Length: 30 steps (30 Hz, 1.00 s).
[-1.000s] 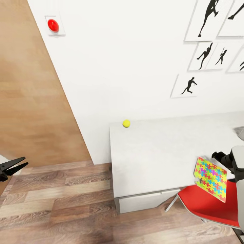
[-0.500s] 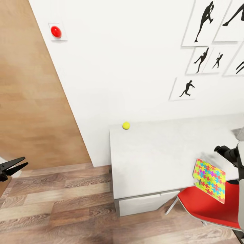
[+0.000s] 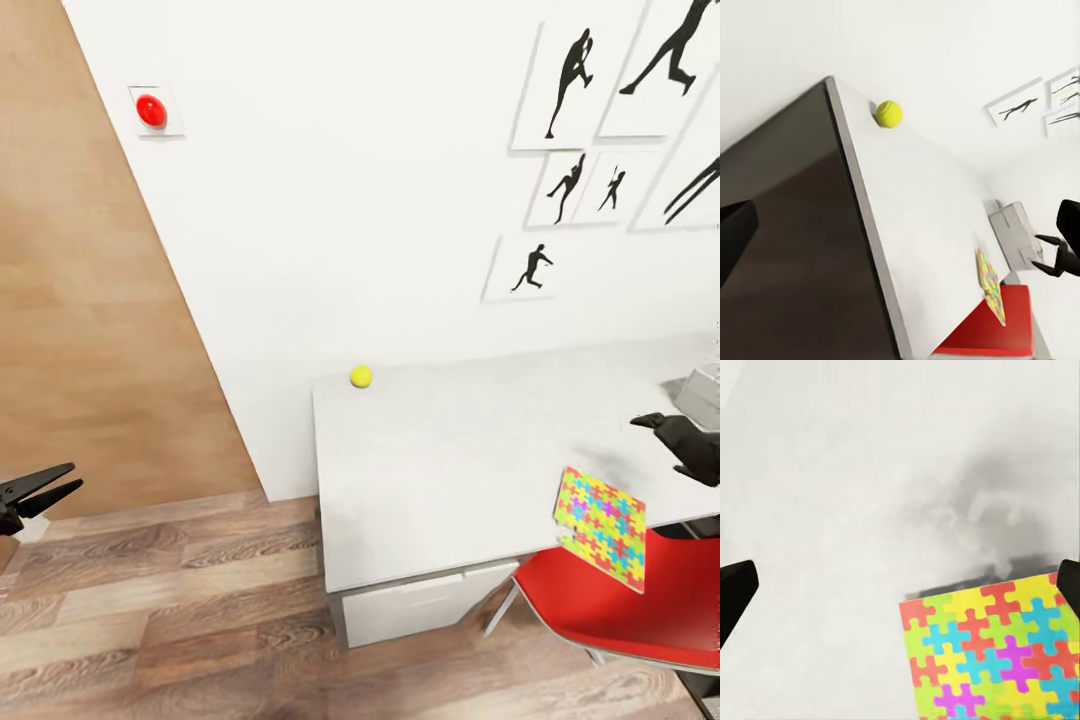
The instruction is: Put all the toys in the child's room - the three board games (two on the bed and one on the table), the two jigsaw puzzles on the table, and the tennis ball on the table - inside the toy box on the table in the child's room.
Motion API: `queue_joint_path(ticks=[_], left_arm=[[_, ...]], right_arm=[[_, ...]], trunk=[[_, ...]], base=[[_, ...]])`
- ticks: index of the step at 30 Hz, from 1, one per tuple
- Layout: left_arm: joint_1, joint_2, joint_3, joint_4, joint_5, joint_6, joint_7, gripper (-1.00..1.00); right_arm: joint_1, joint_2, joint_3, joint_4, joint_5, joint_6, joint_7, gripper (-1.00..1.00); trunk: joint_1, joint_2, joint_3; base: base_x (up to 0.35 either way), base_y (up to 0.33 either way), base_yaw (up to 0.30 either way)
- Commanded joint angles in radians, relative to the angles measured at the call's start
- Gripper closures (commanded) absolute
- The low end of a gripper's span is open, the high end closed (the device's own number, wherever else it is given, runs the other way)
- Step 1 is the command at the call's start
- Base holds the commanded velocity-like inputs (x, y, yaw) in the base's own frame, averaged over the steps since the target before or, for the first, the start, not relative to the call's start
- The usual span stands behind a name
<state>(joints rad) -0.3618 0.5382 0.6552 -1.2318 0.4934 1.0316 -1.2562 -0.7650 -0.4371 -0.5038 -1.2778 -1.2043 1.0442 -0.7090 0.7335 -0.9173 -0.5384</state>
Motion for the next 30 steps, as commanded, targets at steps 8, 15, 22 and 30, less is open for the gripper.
queue_joint_path(ticks=[8, 15, 22, 30], left_arm=[[0.000, -0.001, 0.000, 0.000, 0.002, 0.007, -0.002, -1.00], [0.000, -0.002, -0.001, 0.000, 0.002, 0.007, -0.002, -1.00], [0.000, -0.003, -0.001, 0.000, 0.002, 0.007, -0.002, -1.00], [0.000, -0.003, -0.002, 0.000, 0.002, 0.007, -0.002, -1.00]], right_arm=[[0.155, -0.064, -0.004, -0.118, -0.386, 0.003, -0.010, -1.00], [0.300, -0.102, -0.008, -0.239, -0.609, 0.003, -0.010, -1.00], [0.418, -0.116, -0.034, -0.284, -0.690, 0.003, 0.029, -1.00], [0.607, -0.118, -0.055, -0.296, -0.706, 0.003, 0.292, -1.00]], trunk=[[0.000, -0.001, 0.011], [0.000, -0.001, 0.021], [0.000, -0.001, 0.031], [0.000, -0.001, 0.042]], base=[[0.000, 0.000, -0.158], [0.000, 0.000, -0.179], [0.000, 0.000, -0.190], [0.000, 0.000, -0.194]])
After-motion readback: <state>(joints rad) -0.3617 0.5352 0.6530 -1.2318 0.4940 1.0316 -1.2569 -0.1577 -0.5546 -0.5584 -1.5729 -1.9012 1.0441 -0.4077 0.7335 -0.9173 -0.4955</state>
